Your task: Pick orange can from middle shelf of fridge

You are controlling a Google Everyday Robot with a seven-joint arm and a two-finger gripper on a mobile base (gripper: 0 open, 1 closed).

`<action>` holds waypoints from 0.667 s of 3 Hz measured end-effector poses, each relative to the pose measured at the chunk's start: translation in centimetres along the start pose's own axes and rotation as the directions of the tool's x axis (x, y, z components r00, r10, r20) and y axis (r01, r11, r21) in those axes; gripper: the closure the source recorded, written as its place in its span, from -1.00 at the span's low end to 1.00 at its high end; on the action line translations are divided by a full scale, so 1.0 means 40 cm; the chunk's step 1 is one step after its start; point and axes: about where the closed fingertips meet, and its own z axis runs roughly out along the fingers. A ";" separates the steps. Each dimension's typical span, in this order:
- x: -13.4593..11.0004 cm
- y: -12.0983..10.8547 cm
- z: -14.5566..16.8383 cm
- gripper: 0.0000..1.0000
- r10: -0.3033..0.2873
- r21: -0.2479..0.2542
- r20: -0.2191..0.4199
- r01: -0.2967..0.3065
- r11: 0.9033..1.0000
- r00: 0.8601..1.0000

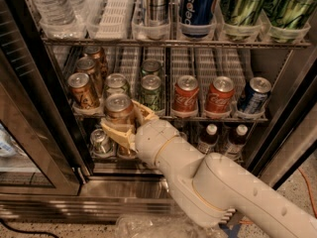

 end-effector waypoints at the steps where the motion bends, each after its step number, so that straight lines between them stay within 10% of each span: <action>1: 0.001 -0.018 -0.055 1.00 -0.014 0.060 -0.031 0.015 0.998 0.999; 2: -0.022 -0.006 -0.111 1.00 -0.047 0.079 -0.070 0.053 0.995 0.996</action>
Offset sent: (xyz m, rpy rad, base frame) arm -0.0626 -0.0513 0.0230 -0.1357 0.0273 -0.1098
